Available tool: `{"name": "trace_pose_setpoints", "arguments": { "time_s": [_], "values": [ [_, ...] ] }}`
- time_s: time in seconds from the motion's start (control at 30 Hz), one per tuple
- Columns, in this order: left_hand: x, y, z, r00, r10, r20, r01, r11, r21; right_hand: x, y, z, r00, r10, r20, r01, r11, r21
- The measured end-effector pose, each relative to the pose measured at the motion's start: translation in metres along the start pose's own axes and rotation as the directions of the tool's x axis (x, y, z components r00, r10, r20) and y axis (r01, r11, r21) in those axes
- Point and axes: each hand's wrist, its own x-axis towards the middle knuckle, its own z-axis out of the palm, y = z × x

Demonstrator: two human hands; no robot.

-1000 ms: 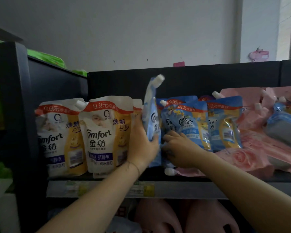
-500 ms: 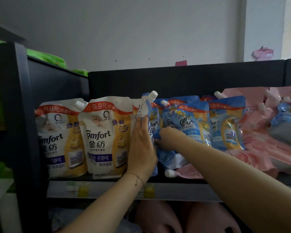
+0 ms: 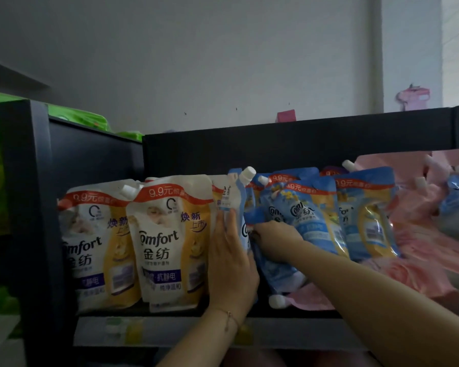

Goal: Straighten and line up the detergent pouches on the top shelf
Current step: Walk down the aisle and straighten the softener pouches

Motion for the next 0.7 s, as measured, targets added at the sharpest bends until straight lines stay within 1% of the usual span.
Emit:
{"name": "trace_pose_setpoints", "arguments": {
  "time_s": [0.1,0.17,0.23,0.33,0.47,0.57,0.63,0.7],
  "values": [
    [0.001,0.001,0.002,1.000,-0.016,0.011,0.016,1.000,0.018,-0.017,0.005,-0.004,0.974,-0.010,-0.226,0.020,0.999,0.041],
    [0.002,0.001,0.003,1.000,-0.004,0.010,0.004,0.999,0.038,-0.023,0.005,-0.006,0.949,-0.023,-0.316,0.040,0.998,0.050],
    [0.003,0.000,0.003,1.000,-0.007,-0.004,0.007,0.999,0.032,-0.024,0.005,-0.007,0.925,0.006,-0.381,0.037,0.994,0.105],
    [0.001,0.000,0.004,0.998,-0.035,-0.046,0.035,0.999,-0.004,-0.020,0.008,-0.007,0.872,0.103,-0.478,0.029,0.965,0.261],
    [0.002,-0.002,0.006,0.992,-0.082,-0.093,0.079,0.996,-0.037,-0.019,0.013,-0.002,0.804,0.199,-0.561,0.047,0.918,0.393],
    [0.005,-0.004,0.006,0.988,-0.117,-0.105,0.112,0.993,-0.046,-0.019,0.018,-0.005,0.722,0.322,-0.613,0.075,0.844,0.531],
    [0.006,-0.004,0.006,0.987,-0.121,-0.106,0.116,0.992,-0.053,-0.018,0.019,-0.013,0.666,0.402,-0.629,0.147,0.755,0.639],
    [0.005,-0.004,0.006,0.988,-0.117,-0.104,0.110,0.992,-0.066,-0.018,0.015,-0.022,0.609,0.442,-0.659,0.240,0.689,0.684]
  ]
}}
